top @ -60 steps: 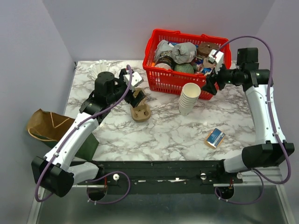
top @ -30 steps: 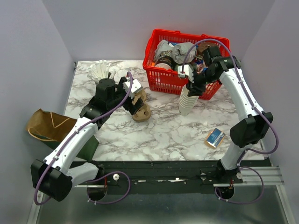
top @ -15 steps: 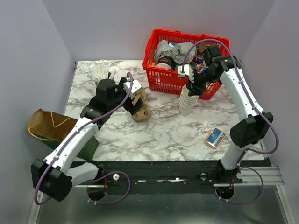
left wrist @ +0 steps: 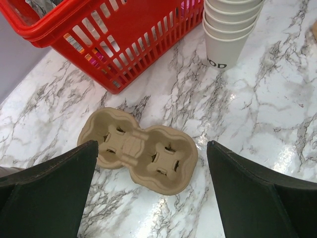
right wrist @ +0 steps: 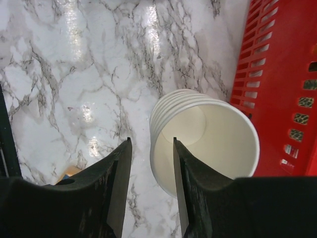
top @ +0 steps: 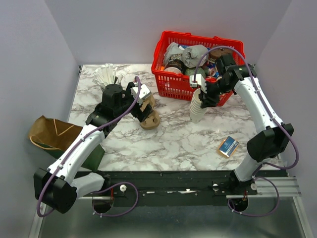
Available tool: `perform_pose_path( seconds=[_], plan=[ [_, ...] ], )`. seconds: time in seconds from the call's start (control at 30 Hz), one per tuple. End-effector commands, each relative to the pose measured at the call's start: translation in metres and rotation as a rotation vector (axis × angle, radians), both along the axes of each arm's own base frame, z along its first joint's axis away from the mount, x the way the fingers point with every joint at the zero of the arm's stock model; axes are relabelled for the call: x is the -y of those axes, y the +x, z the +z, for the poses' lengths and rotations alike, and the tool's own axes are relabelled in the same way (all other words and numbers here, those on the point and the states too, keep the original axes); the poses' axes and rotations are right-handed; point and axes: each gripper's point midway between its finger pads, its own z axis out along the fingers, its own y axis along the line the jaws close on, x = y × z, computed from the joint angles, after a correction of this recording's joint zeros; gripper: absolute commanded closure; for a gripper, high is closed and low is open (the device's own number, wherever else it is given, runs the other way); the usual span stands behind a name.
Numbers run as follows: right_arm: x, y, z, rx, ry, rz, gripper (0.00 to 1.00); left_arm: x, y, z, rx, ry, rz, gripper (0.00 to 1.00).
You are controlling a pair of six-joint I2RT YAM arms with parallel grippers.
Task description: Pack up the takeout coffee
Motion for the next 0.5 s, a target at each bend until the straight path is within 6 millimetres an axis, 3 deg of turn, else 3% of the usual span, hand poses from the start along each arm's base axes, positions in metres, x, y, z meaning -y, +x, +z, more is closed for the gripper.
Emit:
perform_pose_path(
  seconds=[0.0,0.23,0.47],
  plan=[
    [0.0086,-0.0447,-0.0121,-0.183,-0.04,-0.003,0.54,0.0036,0.0024,-0.0012,0.012,-0.002,-0.013,0.01],
    [0.0075,-0.0393,-0.0102,-0.176,-0.039,-0.011,0.61,0.0035,0.004,0.0004,0.017,0.0,-0.013,0.01],
    [0.0096,-0.0402,-0.0136,-0.192,-0.053,-0.027,0.74,0.004,0.0024,-0.0033,0.01,0.001,-0.017,0.01]
  ],
)
